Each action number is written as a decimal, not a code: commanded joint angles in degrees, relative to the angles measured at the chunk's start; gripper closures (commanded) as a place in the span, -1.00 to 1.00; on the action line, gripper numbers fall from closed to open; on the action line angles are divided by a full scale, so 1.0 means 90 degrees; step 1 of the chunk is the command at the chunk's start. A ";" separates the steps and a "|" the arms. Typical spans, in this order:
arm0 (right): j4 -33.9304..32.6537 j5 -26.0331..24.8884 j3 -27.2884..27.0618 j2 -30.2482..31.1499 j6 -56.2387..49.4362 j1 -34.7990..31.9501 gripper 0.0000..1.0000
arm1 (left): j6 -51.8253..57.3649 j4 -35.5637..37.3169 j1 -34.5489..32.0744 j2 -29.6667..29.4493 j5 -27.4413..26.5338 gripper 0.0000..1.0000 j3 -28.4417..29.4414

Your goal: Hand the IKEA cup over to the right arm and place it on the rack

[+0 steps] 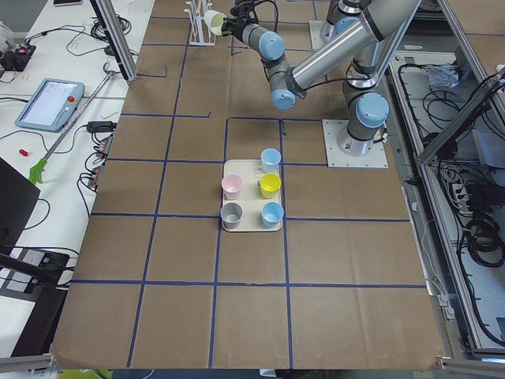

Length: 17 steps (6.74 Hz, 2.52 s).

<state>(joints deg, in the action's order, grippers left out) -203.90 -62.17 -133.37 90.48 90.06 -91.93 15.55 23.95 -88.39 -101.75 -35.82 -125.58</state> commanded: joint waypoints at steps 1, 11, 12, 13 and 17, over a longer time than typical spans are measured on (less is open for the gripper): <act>0.0389 0.0003 0.0023 0.0005 0.0705 -0.0020 -1.00 | -0.0234 0.0268 -0.0674 -0.0227 -0.0831 1.00 0.0017; 0.1211 0.0003 0.0531 -0.0395 0.0598 -0.0293 -0.98 | -0.0683 0.0317 -0.0813 -0.0081 -0.0502 1.00 -0.0041; 0.1220 0.0003 0.0667 -0.0395 0.0599 -0.0293 -0.98 | -0.0683 0.0317 -0.0813 -0.0081 -0.0502 1.00 -0.0041; 0.1365 0.0013 0.0774 -0.0414 0.0599 -0.0303 -0.98 | -0.0693 0.0317 -0.0813 -0.0081 -0.0502 1.00 -0.0041; 0.1377 0.0003 0.0785 -0.0502 0.0589 -0.0488 -0.98 | -0.0761 0.0317 -0.0813 -0.0091 -0.0512 0.99 -0.0012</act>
<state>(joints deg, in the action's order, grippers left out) -191.53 -62.07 -126.37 86.40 95.39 -95.99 8.80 26.81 -95.71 -102.56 -40.43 -125.73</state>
